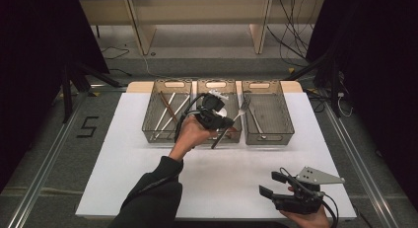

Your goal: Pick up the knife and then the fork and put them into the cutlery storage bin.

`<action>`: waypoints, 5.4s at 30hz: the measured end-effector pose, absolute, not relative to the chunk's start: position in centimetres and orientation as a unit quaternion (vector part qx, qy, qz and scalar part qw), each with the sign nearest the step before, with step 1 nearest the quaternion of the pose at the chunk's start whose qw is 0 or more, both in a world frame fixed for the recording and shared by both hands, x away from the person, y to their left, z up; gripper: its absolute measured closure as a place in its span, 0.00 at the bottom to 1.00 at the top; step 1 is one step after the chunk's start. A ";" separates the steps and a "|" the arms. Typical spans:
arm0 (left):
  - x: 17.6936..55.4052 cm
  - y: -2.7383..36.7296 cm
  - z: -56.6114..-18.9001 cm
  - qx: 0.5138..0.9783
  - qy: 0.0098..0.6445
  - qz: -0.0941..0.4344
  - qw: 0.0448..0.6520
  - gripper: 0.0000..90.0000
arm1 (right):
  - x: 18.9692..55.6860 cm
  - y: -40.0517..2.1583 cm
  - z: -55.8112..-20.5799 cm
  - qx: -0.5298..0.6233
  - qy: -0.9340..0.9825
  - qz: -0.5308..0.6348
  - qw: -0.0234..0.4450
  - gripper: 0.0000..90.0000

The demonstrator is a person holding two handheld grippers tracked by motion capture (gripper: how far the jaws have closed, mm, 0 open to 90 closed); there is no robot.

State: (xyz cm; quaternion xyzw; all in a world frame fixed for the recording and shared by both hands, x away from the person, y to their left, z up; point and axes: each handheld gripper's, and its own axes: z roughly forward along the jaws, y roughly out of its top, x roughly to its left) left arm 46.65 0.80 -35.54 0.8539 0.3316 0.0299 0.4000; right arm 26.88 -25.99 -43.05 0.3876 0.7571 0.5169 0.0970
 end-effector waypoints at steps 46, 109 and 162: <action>53.7 -8.4 -35.1 0.829 0.363 0.021 0.424 0.94 | 26.9 -25.8 -43.2 0.380 0.756 0.525 0.090 0.31; 54.0 -7.8 -36.0 0.818 0.395 0.022 0.417 0.47 | 26.8 -25.6 -43.3 0.377 0.761 0.521 0.086 0.31; 46.1 7.7 -37.2 0.789 0.368 0.033 0.491 0.23 | 27.1 -25.5 -43.8 0.383 0.758 0.519 0.097 0.31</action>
